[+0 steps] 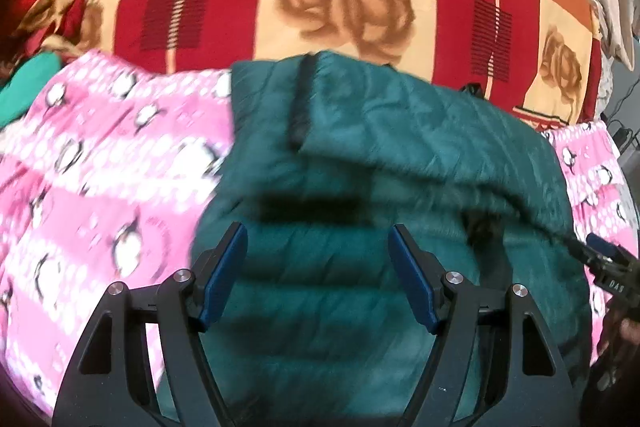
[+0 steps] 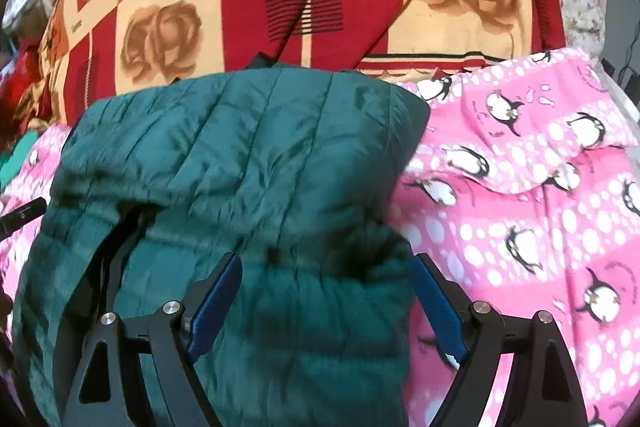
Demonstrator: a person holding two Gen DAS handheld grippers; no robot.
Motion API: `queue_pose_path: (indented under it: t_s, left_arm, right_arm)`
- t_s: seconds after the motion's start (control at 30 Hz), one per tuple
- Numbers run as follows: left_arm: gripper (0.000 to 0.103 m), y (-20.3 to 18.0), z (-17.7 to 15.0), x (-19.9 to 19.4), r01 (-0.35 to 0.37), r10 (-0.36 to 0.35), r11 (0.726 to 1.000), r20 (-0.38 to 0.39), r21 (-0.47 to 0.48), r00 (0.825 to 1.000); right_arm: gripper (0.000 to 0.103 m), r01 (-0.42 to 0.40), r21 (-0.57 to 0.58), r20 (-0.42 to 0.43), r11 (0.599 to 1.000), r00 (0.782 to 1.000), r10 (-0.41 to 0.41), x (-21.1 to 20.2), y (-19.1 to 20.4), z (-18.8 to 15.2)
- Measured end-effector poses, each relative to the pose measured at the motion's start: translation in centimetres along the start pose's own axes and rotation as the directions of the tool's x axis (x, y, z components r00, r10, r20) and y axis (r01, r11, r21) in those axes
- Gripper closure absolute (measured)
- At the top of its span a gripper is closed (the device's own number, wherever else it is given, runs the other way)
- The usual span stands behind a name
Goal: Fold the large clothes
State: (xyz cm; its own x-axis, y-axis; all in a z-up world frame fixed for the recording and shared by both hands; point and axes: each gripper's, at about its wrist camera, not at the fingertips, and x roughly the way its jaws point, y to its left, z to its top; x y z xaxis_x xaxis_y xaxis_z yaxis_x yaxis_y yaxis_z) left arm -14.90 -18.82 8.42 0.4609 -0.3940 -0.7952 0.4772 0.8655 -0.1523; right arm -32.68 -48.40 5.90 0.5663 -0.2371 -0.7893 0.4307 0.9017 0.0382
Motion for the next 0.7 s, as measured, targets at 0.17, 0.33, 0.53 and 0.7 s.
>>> queue_pose_path:
  t_s: [0.17, 0.33, 0.53, 0.7]
  left_arm:
    - [0.030, 2.3, -2.8, -2.1, -0.008, 0.007, 1.000, -0.032, -0.012, 0.999]
    - [0.030, 4.0, -5.4, -3.9, -0.015, 0.014, 1.000, -0.055, -0.019, 0.998]
    - [0.030, 5.1, -8.1, -5.6, -0.002, 0.001, 1.000, -0.075, -0.013, 0.997]
    - [0.030, 6.2, -9.9, -6.4, 0.004, -0.007, 1.000, -0.101, -0.029, 0.995]
  right_arm:
    - [0.019, -0.005, -0.017, 0.005, 1.000, 1.000, 0.005, -2.2, 0.4, -1.9]
    - [0.019, -0.027, -0.012, -0.003, 1.000, 1.000, 0.027, -4.0, 0.8, -3.7]
    - [0.019, -0.055, -0.010, -0.015, 0.998, 0.998, 0.055, -6.4, 0.9, -6.3]
    - [0.019, -0.085, 0.003, -0.044, 0.996, 0.995, 0.085, -8.4, 0.0, -8.6]
